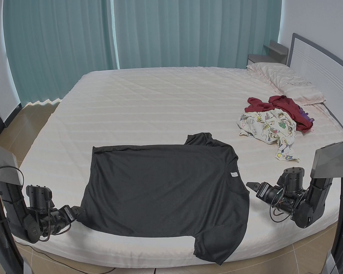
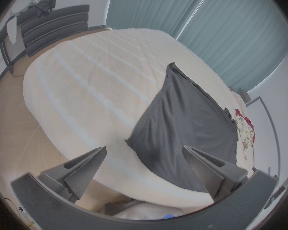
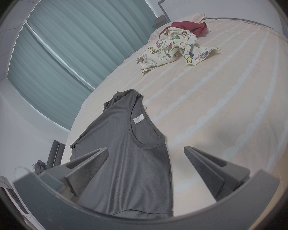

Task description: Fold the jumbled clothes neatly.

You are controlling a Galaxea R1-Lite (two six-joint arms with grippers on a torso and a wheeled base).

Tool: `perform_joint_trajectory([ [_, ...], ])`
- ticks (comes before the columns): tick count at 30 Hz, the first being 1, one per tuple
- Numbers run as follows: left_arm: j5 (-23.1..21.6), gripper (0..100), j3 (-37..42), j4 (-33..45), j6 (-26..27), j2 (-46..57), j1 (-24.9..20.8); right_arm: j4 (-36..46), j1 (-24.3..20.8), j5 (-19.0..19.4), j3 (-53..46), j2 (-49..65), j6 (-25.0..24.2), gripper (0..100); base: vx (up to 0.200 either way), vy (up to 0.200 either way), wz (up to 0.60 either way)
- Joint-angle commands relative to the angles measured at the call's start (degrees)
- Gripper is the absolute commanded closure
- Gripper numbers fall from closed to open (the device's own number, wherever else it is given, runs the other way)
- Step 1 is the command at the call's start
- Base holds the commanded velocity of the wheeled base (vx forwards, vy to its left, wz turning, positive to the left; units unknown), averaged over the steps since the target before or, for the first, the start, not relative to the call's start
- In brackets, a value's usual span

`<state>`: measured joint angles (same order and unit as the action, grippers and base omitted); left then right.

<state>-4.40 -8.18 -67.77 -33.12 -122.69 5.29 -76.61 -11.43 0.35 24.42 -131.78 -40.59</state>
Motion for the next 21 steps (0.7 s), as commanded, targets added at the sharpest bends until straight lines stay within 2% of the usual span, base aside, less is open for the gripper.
perform_joint_trajectory([
  [1, 6.86, 0, -2.81, -10.98, -0.19, -15.57, -2.57, -0.03, -0.25, 0.09, 0.28, -0.50, -0.01, 0, 0.000, 0.000, 0.00],
  [4, 8.18, 0, -2.63, -14.23, -0.10, -17.59, -4.41, -0.03, -0.25, 0.17, 0.37, -0.50, -0.01, 0, 0.000, 0.000, 0.00],
  [13, 8.62, 0, -3.42, -14.32, -0.01, -18.11, -6.26, -0.03, -0.78, 0.17, 0.63, -0.93, 0.08, 0, 0.000, 0.000, 0.00],
  [16, 10.82, 0, -3.95, -14.50, 0.43, -19.17, -6.70, -0.03, -1.31, 0.26, 0.72, -1.29, 0.16, 0, 0.000, 0.000, 0.00],
  [17, 10.99, 100, -4.04, -14.59, 0.60, -19.35, -6.70, -0.03, -1.75, 0.26, 0.72, -1.64, 0.16, 0, 0.000, 0.000, 0.00],
  [21, 11.08, 100, -3.95, -14.59, 0.25, -19.26, -6.70, 0.14, -3.16, 0.53, 0.54, -3.40, 0.96, 0, 0.000, 0.000, 0.00],
])
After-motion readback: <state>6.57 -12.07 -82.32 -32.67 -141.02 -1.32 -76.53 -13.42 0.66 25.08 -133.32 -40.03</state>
